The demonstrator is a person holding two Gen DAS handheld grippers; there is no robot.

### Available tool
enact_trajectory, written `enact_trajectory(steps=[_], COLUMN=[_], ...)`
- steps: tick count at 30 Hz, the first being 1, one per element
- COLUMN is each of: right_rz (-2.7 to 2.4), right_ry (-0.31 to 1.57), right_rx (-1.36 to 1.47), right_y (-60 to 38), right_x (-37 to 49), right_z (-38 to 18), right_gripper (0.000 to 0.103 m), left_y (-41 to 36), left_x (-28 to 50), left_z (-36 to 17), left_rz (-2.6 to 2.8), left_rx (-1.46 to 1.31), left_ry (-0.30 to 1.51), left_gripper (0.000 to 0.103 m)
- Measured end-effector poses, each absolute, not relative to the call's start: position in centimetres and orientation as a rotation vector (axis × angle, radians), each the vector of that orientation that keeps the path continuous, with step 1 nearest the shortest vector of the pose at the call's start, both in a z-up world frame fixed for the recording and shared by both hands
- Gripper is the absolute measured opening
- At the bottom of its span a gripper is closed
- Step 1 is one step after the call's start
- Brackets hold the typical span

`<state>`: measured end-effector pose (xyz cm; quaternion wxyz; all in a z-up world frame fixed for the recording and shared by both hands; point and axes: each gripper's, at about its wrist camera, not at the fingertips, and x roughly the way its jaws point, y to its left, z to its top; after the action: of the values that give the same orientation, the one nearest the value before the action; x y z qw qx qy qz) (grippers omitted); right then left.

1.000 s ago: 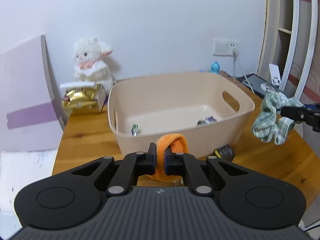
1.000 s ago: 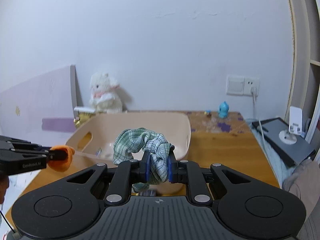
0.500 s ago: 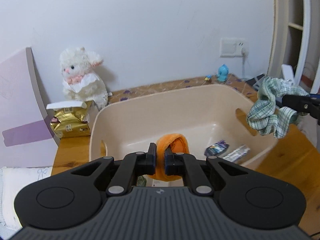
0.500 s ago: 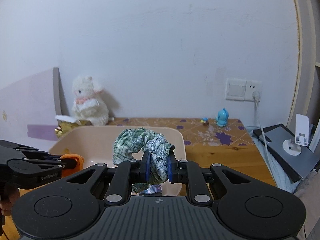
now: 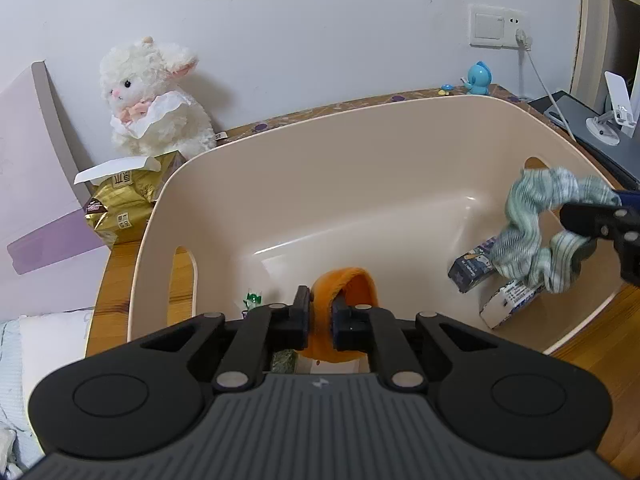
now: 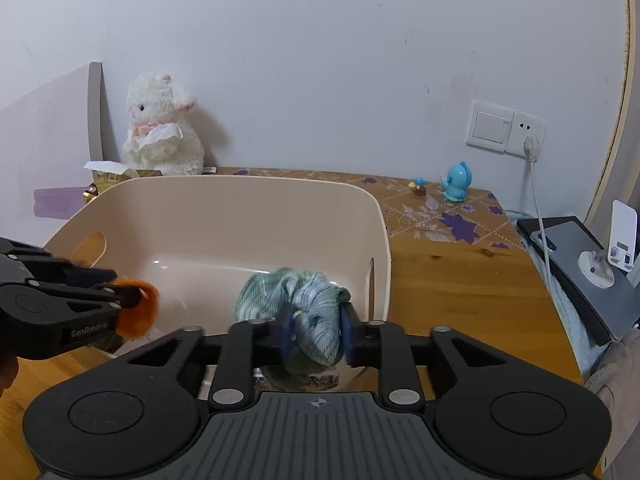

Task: Organize objects
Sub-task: 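Lift both items into the basket and open both tools, then grasp the wooden stick with the left tool while the right grasps the black box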

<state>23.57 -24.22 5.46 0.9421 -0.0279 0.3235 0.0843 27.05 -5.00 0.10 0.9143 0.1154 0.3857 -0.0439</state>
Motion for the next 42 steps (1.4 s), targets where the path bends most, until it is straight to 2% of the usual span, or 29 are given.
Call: enact_trajectory(steps=[1, 2, 4, 6, 9, 13, 16, 26, 42], right_rz=[0.173, 0.17, 0.172, 0.166, 0.168, 0.168, 0.165, 0.169, 0.188], right_ry=[0.648, 0.639, 0.616, 0.596, 0.568, 0.549, 0.549, 0.634, 0.836], right_rx=[-0.057, -0.06, -0.058, -0.051, -0.047, -0.044, -0.059, -0.099, -0.15], right_y=[-24.3, -24.3, -24.4, -24.5, -24.8, -25.2, -25.4, -25.4, -24.7], right_x=[23.2, 22.9, 22.1, 21.3, 19.9, 17.9, 16.5, 14.1, 15.8], right_z=[5.7, 6.0, 6.7, 7.6, 8.7, 9.5, 9.6, 6.9, -0.8], right_gripper=[0.044, 0.048, 0.062, 0.073, 0.079, 0.1, 0.103, 0.103, 0.103], left_y=[-5.0, -5.0, -4.9, -4.7, -4.5, -3.9, -3.2, -1.9, -2.9], left_x=[26.9, 26.6, 26.0, 25.3, 24.2, 22.2, 20.4, 16.6, 17.9], left_z=[0.3, 0.5, 1.2, 2.1, 3.2, 4.4, 4.6, 3.6, -3.9], left_rz=[-0.087, -0.087, -0.08, -0.08, -0.091, -0.087, -0.084, -0.088, -0.129], left_rx=[0.243, 0.247, 0.245, 0.236, 0.231, 0.208, 0.191, 0.177, 0.18], left_ry=[0.788, 0.772, 0.742, 0.714, 0.703, 0.683, 0.677, 0.703, 0.878], left_gripper=[0.023, 0.04, 0.072, 0.08, 0.082, 0.09, 0.092, 0.092, 0.092])
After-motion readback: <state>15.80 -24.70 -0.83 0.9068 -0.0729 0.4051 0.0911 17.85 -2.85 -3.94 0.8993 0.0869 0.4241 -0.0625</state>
